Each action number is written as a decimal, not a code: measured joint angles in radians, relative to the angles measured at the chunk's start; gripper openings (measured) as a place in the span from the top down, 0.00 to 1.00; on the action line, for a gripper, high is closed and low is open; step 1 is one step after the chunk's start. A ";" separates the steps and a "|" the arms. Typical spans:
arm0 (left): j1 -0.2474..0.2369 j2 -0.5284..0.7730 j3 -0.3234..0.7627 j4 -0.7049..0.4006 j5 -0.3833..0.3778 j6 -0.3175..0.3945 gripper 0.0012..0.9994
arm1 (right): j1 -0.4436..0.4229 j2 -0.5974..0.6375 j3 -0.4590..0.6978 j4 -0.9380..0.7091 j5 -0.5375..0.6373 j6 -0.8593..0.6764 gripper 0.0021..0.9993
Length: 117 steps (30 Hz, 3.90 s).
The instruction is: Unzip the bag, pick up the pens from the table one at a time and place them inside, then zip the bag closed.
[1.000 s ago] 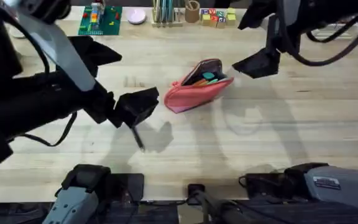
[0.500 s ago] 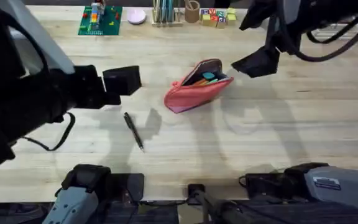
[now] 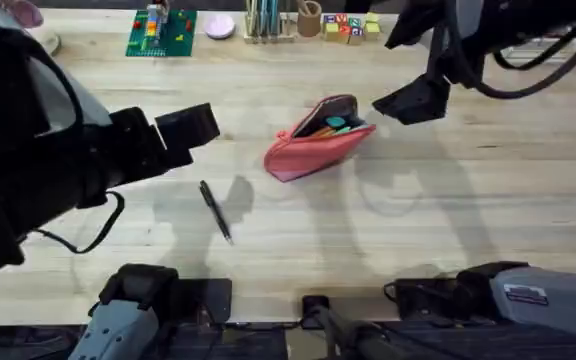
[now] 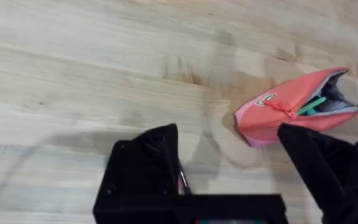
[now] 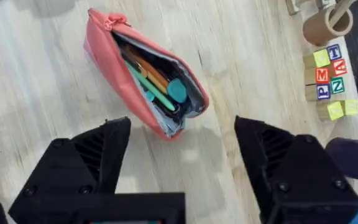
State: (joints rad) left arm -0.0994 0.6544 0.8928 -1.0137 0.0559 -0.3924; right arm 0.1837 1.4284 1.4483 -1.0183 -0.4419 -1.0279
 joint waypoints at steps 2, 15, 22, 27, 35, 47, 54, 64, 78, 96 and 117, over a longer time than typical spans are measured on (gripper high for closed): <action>0.000 0.000 0.000 0.000 0.000 -0.012 0.01 | 0.000 0.000 0.000 0.000 0.000 0.000 0.00; 0.000 0.208 0.000 -0.098 -0.005 -0.089 0.00 | 0.000 -0.005 0.000 0.000 0.000 0.003 0.00; -0.069 0.326 0.000 -0.109 -0.054 -0.154 0.00 | 0.000 -0.017 0.000 0.000 0.008 0.003 0.00; -0.147 0.389 0.000 -0.109 -0.090 -0.216 0.00 | 0.000 -0.018 0.000 0.000 0.008 0.003 0.00; -0.198 0.426 -0.058 -0.077 -0.105 -0.354 0.01 | 0.000 -0.018 0.000 0.002 0.008 0.003 0.00; -0.239 0.425 -0.200 0.023 -0.105 -0.456 0.01 | 0.000 -0.018 0.000 0.020 0.008 0.003 0.00; -0.239 0.425 -0.241 0.047 -0.105 -0.469 0.01 | 0.000 -0.018 0.000 0.020 0.008 0.003 0.00; -0.239 0.426 -0.320 0.075 -0.114 -0.514 0.00 | 0.000 -0.018 0.000 0.019 0.008 0.003 0.00; -0.238 0.579 -0.253 0.067 -0.104 -0.535 0.06 | 0.000 -0.017 0.000 0.020 0.008 0.003 0.00; -0.239 0.582 -0.249 0.090 -0.086 -0.548 0.62 | 0.000 -0.017 0.000 0.020 0.008 0.003 0.00; -0.239 0.586 -0.237 0.097 -0.079 -0.558 0.96 | 0.000 -0.017 0.000 0.020 0.008 0.001 0.00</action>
State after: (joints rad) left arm -0.3382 1.2406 0.6558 -0.9170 -0.0231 -0.9501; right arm 0.1837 1.4110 1.4483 -0.9985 -0.4335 -1.0270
